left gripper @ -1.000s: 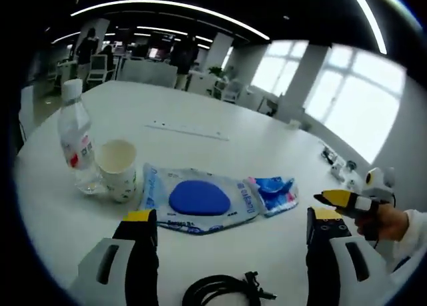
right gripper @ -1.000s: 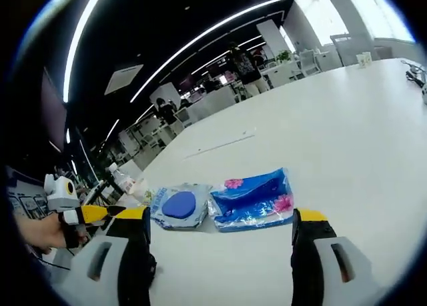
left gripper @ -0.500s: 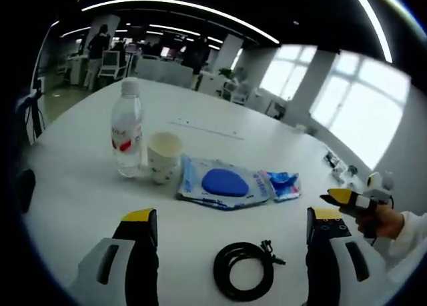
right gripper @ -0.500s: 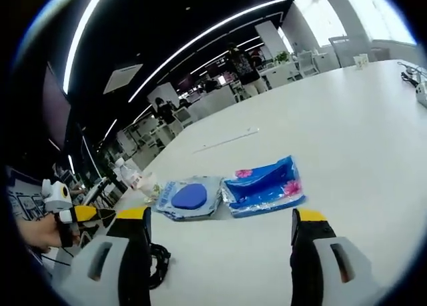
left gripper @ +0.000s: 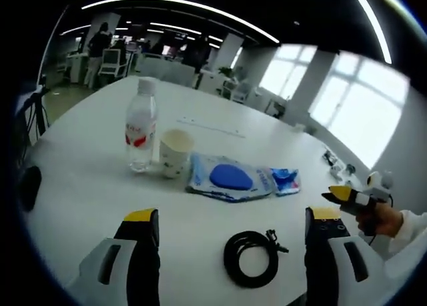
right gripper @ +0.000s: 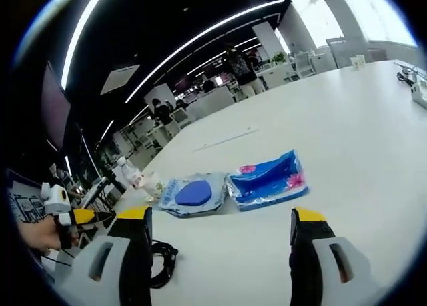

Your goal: Arrange the tabletop items into an orderly group along one side of the table until the central work area is clear of visible clutter.

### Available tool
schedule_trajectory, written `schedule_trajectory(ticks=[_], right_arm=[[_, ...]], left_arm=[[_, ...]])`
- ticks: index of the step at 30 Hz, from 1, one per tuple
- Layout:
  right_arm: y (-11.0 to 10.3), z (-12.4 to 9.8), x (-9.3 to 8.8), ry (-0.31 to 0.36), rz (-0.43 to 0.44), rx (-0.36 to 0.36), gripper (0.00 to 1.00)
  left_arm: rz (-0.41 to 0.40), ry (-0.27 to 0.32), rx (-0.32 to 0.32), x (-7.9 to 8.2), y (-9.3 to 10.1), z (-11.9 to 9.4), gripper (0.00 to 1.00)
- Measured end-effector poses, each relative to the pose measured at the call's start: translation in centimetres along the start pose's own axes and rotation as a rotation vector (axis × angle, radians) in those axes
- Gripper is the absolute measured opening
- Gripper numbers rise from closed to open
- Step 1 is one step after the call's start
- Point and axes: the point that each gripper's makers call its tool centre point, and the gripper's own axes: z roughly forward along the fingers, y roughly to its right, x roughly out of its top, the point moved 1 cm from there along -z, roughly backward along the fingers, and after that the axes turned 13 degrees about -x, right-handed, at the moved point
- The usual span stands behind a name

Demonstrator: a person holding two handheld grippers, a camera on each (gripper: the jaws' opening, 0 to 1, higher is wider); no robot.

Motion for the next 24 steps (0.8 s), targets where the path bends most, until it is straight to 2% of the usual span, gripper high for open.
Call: schedule_trajectory(ticks=[10,21,24], right_arm=[[-1.6,-0.6,-1.1,-0.016,-0.003,-0.002,0.81],[-5.9,-0.3,-4.5,-0.09,-0.054,0.084,0.77],[-6.5,0.2,-5.2,-0.11,-0.066,0.107,0.76]], left_arm=[[-0.015,-0.014,-0.009,-0.7,-0.4,-0.7,0.85],[-0.039,-0.066,-0.008,-3.1,-0.3,0.0,0.81],[-0.046,-0.084,-0.002,-3.8,-0.6,0.2,0.78]])
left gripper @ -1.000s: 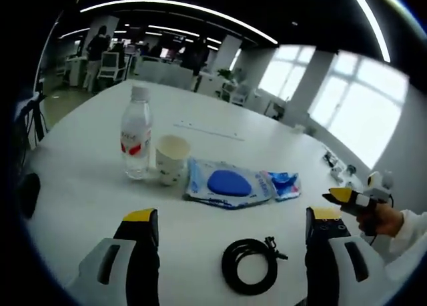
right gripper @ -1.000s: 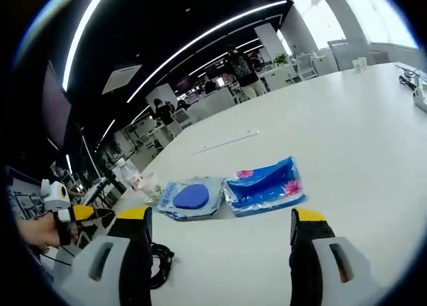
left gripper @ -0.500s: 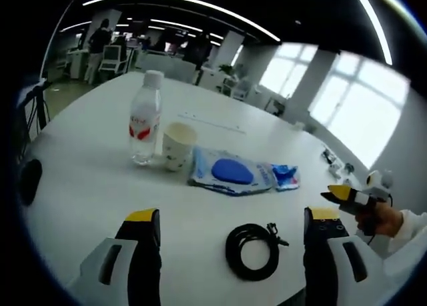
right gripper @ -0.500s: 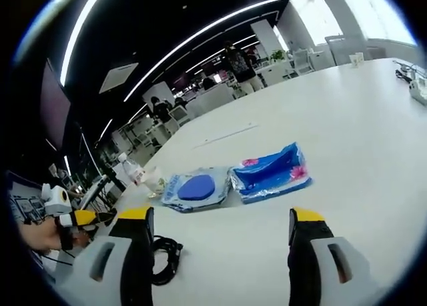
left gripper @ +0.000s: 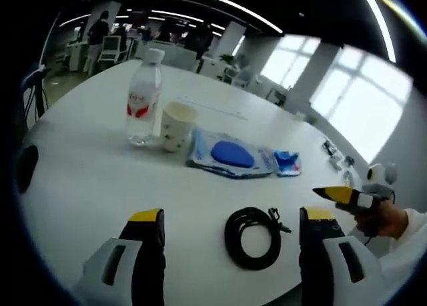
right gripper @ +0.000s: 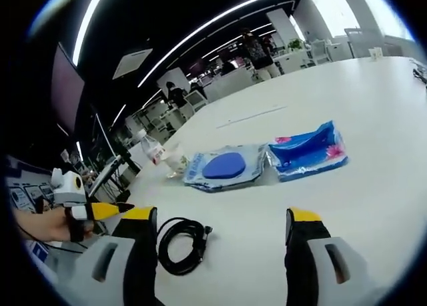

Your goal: Arrange the tabletop items into an orderly group along one side of the table until the central work area is clear of visible clutter.

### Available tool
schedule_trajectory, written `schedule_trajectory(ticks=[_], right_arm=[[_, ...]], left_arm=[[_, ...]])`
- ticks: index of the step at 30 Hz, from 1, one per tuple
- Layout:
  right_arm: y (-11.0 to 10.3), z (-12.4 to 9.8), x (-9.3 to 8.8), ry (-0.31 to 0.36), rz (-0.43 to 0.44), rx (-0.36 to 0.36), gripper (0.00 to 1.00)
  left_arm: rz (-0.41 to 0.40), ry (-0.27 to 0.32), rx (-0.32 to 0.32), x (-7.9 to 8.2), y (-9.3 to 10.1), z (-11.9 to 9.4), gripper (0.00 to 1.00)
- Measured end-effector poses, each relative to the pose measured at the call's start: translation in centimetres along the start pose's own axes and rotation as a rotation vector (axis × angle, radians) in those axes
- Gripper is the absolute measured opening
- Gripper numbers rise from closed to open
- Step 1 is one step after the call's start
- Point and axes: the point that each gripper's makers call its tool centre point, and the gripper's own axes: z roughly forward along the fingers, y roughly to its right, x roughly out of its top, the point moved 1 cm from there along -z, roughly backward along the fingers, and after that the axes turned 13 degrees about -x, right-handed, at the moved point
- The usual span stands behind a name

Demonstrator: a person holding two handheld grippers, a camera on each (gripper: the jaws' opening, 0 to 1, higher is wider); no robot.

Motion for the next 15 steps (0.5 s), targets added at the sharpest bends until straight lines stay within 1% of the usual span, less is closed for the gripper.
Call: schedule_trajectory(ticks=[3,5,7,10,13,15], right_arm=[[-1.4,0.4,-1.1,-0.026,-0.04,0.026,0.75],[-1.8,0.7,-1.5,-0.039,-0.071,0.034,0.73],[-2.5,0.5,-1.9,-0.049,-0.089,0.046,0.73],[-3.6,1.2,-2.7,-0.067,-0.111,0.061,0.71],[-3.7,1.9,-3.2,-0.084,-0.137,0.073,0.69],[-4.1,1.9,-3.3,-0.093,-0.143,0.079,0.67]], left_arm=[[-0.013,-0.02,0.013,-0.8,-0.3,0.2,0.75],[-0.021,-0.026,0.016,-1.2,-0.3,0.3,0.74],[-0.022,-0.04,0.015,-1.7,-0.3,0.6,0.72],[-0.025,-0.058,0.013,-2.3,-0.2,1.1,0.69],[-0.031,-0.067,0.015,-2.7,-0.1,1.4,0.66],[-0.033,-0.072,0.014,-2.9,0.0,1.5,0.65]])
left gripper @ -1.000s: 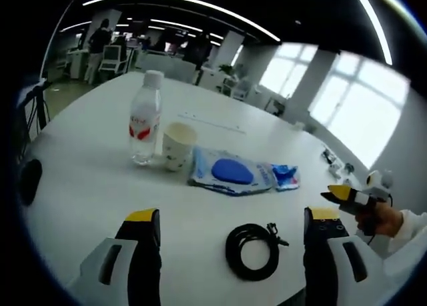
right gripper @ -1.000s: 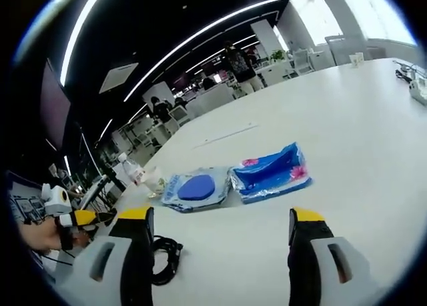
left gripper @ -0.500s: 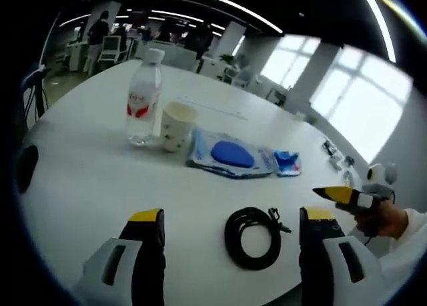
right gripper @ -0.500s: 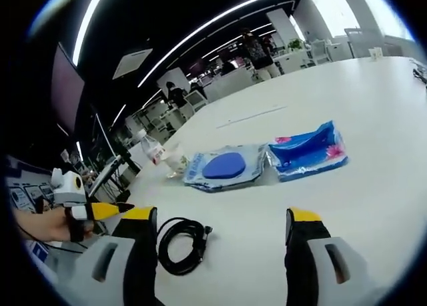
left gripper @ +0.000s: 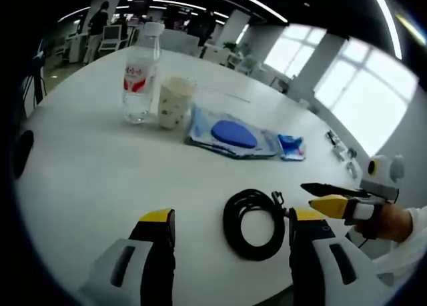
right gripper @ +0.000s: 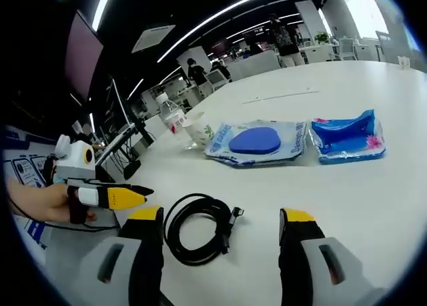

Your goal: Arrange the tabletop items into an orderly group along one side of the table until the central work area is clear of visible clutter.

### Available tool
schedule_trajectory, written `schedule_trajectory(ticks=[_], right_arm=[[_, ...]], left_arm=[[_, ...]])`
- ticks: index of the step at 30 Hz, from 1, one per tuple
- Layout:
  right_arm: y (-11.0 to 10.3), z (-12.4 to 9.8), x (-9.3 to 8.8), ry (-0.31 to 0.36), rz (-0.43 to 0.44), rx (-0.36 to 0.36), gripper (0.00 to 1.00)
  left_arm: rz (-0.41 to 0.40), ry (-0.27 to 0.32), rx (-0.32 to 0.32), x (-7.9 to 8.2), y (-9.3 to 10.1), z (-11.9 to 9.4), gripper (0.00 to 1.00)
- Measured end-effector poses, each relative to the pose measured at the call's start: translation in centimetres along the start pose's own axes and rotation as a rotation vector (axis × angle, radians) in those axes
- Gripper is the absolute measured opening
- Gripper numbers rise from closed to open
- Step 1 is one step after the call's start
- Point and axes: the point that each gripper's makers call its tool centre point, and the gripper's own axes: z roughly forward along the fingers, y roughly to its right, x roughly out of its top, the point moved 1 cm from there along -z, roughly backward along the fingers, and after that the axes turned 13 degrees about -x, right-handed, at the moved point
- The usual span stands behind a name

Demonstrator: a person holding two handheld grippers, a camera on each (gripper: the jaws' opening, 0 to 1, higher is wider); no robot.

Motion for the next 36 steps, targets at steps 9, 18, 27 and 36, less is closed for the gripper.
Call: schedule_trajectory(ticks=[9,18,27,36], right_arm=[[-0.3,0.9,-0.9,-0.016,-0.016,0.006,0.63],[-0.6,1.7,-1.7,-0.019,-0.027,-0.006,0.57],[-0.5,2.5,-2.1,-0.025,-0.032,-0.024,0.49],[-0.8,3.1,-3.1,-0.078,-0.014,-0.018,0.36]], left_arm=[[-0.003,-0.027,0.009,-0.9,0.0,0.4,0.62],[-0.006,-0.054,0.012,-1.8,-0.2,0.9,0.6],[-0.025,-0.073,0.008,-2.5,-0.4,1.3,0.52],[-0.04,-0.08,0.024,-3.0,-0.7,2.0,0.45]])
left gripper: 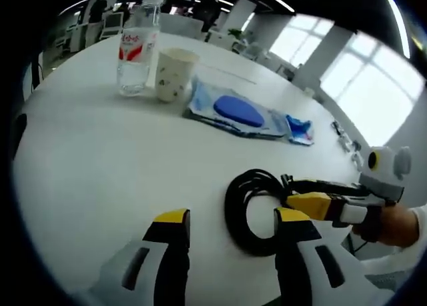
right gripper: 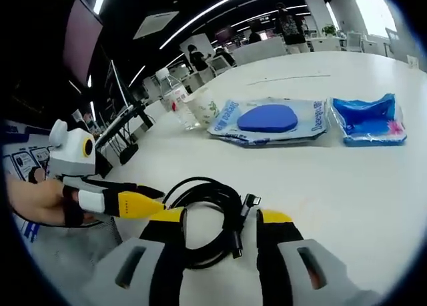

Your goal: Arrange the tabletop items into an orderly group along one side of the table until the central work area is clear of visible clutter.

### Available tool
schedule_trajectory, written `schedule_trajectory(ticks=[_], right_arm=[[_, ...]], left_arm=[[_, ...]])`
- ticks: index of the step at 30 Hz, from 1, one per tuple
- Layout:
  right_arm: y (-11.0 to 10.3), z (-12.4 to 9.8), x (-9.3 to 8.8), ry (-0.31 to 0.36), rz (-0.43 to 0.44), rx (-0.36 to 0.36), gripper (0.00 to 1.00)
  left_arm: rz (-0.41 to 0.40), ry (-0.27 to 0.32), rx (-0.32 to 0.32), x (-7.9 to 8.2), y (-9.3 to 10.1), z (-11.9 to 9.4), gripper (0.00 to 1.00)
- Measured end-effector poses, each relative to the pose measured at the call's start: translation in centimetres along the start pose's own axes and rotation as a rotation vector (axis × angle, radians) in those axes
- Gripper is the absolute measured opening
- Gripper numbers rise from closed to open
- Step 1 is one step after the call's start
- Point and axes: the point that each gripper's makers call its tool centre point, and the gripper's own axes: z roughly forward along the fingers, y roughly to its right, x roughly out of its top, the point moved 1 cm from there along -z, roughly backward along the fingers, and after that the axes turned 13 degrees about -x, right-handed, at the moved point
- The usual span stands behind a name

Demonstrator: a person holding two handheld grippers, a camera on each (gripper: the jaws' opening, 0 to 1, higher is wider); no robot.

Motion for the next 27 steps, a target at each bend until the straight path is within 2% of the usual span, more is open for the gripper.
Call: schedule_trajectory(ticks=[2,4,6,7,8,10,11,12,15,17,22,27], right_arm=[[0.1,0.0,-0.2,-0.003,-0.011,-0.004,0.34],[0.3,0.2,-0.7,-0.022,-0.021,-0.008,0.28],[0.5,0.2,-1.2,-0.042,-0.042,-0.018,0.15],[1.1,0.3,-1.3,-0.048,-0.067,-0.052,0.1],[0.4,0.4,-1.2,-0.038,-0.052,-0.019,0.1],[0.5,0.4,-1.5,-0.049,-0.032,-0.023,0.09],[0.5,0.5,-1.5,-0.051,-0.033,-0.024,0.09],[0.5,0.6,-1.5,-0.054,-0.036,-0.024,0.09],[0.4,0.5,-1.5,-0.068,-0.028,-0.02,0.09],[0.3,0.5,-1.4,-0.068,-0.03,-0.023,0.09],[-0.1,0.4,-1.0,-0.059,-0.03,-0.008,0.08],[0.1,0.4,-0.3,-0.042,-0.017,-0.005,0.08]], left_arm=[[0.005,-0.007,-0.003,-0.1,0.0,0.2,0.42],[-0.008,-0.013,-0.005,-0.3,0.1,0.3,0.38],[-0.011,-0.021,-0.012,-0.5,0.3,0.5,0.33],[-0.005,-0.03,-0.02,-0.7,0.5,0.7,0.3],[0.002,-0.034,-0.023,-0.8,0.4,0.7,0.27],[0.002,-0.083,-0.04,-1.6,0.6,1.0,0.16],[-0.006,-0.092,-0.026,-1.8,0.5,1.0,0.13],[0.017,-0.076,-0.014,-1.4,0.3,0.9,0.1],[-0.024,-0.077,-0.023,-1.4,0.4,0.6,0.07],[-0.008,-0.076,-0.012,-1.2,0.3,0.3,0.0],[-0.021,-0.059,0.0,-0.7,-0.4,0.2,0.0],[-0.034,-0.032,-0.01,0.0,0.0,0.1,0.0]])
